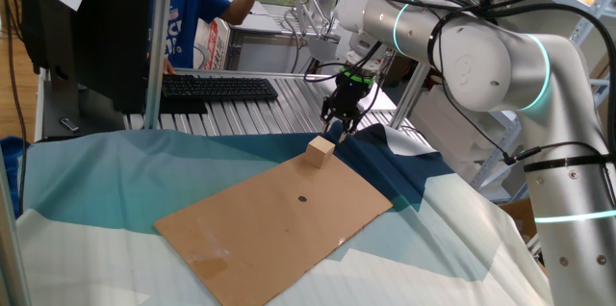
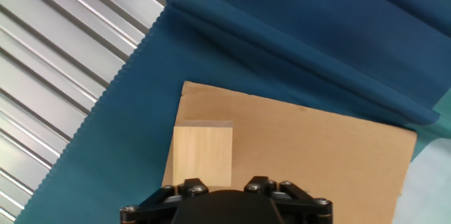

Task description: Grab the block and place it at the designated location

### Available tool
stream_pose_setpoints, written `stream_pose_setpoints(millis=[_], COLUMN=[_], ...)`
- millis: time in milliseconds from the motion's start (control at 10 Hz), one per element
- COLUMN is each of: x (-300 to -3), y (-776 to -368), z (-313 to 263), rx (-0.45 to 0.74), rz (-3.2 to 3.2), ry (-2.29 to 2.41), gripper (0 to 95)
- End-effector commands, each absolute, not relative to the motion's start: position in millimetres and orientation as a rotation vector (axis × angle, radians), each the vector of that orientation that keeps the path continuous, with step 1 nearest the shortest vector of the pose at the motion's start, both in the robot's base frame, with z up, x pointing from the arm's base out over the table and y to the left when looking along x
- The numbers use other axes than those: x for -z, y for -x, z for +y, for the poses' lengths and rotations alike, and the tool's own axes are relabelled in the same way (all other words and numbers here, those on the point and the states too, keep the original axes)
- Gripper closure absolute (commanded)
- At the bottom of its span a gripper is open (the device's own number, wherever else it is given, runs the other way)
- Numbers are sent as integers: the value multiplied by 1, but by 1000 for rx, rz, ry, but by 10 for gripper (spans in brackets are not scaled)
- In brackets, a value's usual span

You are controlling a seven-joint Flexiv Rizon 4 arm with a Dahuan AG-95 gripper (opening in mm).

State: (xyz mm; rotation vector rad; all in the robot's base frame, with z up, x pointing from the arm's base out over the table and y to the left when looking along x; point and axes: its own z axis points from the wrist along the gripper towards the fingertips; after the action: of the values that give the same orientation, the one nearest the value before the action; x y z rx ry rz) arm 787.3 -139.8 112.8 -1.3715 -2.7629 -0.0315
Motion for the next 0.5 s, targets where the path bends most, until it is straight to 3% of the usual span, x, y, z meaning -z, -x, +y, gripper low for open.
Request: stream_pose_setpoints(millis=[100, 200, 300, 500], x=[-111, -109, -106, -102], y=[-788, -788, -788, -788], z=[-140, -140, -139, -139], rx=[30, 31, 30, 30], rz=[-2755, -2750, -2747, -2748], ry=[1386, 1396, 1406, 1410], gripper=[380, 380, 190, 190])
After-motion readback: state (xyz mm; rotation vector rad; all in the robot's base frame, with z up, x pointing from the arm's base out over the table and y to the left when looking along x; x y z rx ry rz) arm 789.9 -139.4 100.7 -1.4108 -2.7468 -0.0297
